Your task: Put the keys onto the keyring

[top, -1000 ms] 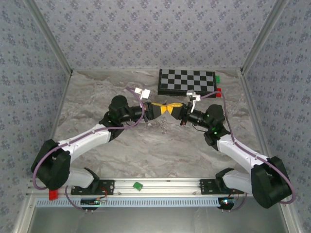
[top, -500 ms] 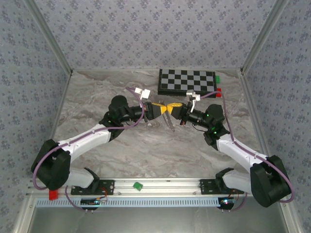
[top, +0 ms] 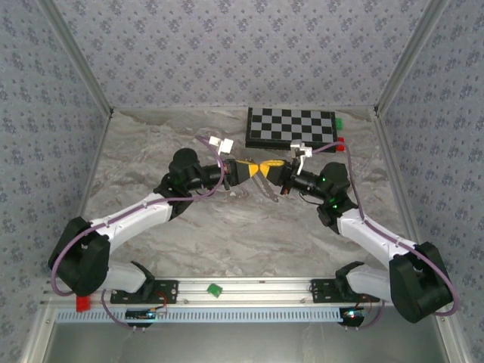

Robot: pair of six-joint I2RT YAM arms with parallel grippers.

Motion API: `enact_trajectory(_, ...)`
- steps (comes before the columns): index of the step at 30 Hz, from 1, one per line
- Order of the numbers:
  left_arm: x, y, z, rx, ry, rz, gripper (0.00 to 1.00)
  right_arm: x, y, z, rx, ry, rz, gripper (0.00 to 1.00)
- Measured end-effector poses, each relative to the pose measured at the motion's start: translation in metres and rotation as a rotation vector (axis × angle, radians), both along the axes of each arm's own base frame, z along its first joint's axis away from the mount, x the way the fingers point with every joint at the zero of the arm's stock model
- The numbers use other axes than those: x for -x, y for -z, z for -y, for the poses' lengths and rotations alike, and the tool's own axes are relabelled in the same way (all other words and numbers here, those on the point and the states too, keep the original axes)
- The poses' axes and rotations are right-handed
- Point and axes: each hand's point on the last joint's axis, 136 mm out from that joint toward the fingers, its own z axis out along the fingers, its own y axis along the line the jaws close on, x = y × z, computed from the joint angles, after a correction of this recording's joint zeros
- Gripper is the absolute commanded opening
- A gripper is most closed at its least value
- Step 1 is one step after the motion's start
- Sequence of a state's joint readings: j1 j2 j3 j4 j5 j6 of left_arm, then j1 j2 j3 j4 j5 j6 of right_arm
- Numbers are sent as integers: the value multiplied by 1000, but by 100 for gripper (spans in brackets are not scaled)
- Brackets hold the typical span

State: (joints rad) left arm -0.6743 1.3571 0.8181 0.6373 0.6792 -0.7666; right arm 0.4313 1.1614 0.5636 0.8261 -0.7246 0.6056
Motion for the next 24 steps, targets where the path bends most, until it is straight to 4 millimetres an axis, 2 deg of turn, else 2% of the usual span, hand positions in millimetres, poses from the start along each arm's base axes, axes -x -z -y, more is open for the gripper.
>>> enact_trajectory(13, -3, 7, 1, -18, -6, 12, 0, -1, 5, 0, 10, 5, -23, 0)
enact_trajectory(14, -3, 7, 2, -18, -4, 12, 0, -1, 5, 0, 10, 6, -24, 2)
enact_trajectory(18, -3, 9, 2, -27, -3, 14, 0, -2, 7, 0, 15, 8, -27, 33)
enact_trajectory(22, -3, 15, 2, -49, -5, 16, 0, 0, 4, 1, 14, 16, -18, 45)
enact_trajectory(24, -4, 17, 1, -60, -11, 19, 0, 0, 0, 4, 10, 30, -5, 48)
